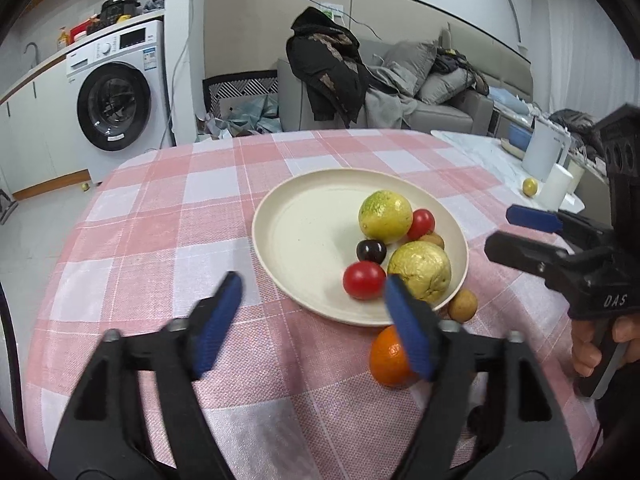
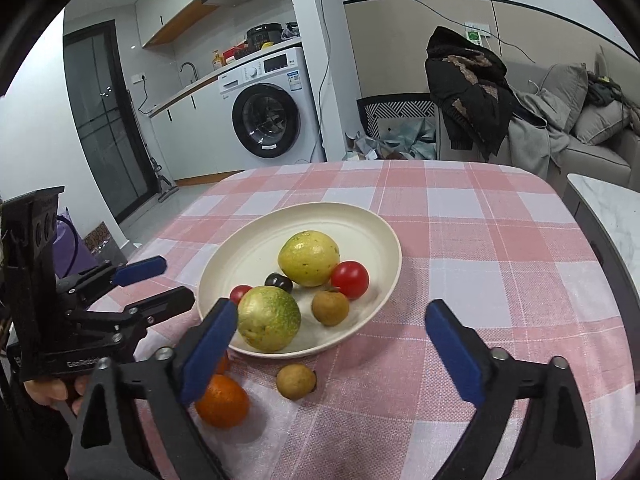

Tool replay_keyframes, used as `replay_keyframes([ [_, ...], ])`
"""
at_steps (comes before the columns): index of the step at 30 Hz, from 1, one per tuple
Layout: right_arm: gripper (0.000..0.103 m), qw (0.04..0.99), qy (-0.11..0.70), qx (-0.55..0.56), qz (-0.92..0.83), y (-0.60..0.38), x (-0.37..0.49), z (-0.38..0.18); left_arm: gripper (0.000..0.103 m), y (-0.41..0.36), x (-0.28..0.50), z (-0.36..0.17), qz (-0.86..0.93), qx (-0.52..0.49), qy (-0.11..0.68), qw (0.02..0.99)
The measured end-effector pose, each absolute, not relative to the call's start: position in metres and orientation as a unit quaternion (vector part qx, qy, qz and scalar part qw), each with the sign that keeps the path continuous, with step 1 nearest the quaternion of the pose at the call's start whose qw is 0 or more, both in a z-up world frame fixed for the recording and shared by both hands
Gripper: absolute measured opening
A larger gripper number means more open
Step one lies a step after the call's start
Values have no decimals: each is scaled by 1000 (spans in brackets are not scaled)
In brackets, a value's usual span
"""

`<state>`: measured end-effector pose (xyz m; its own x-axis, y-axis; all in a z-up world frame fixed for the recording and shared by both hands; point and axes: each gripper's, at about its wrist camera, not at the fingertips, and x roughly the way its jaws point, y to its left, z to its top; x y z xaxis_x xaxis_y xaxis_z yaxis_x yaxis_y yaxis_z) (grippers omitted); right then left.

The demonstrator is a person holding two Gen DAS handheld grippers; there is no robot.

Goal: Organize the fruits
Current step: 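Move both open tools back to the oranges and brown fruit on the cloth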

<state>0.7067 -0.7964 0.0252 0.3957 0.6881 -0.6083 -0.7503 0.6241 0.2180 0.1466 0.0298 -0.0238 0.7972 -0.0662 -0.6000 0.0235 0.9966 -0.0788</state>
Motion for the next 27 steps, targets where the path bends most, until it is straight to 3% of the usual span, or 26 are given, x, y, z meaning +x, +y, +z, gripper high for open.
replay_keyframes([
  [5,103,838,333,-62,428,-797,700,25,91,31,132,-21,-21,-36,314,949],
  [7,103,836,334,-71,429,-796,697,22,102,30,125,-22,-20,-33,312,949],
  [27,103,805,390,-144,423,-782,692,-6,102,25,113,-30,-26,-29,323,946],
])
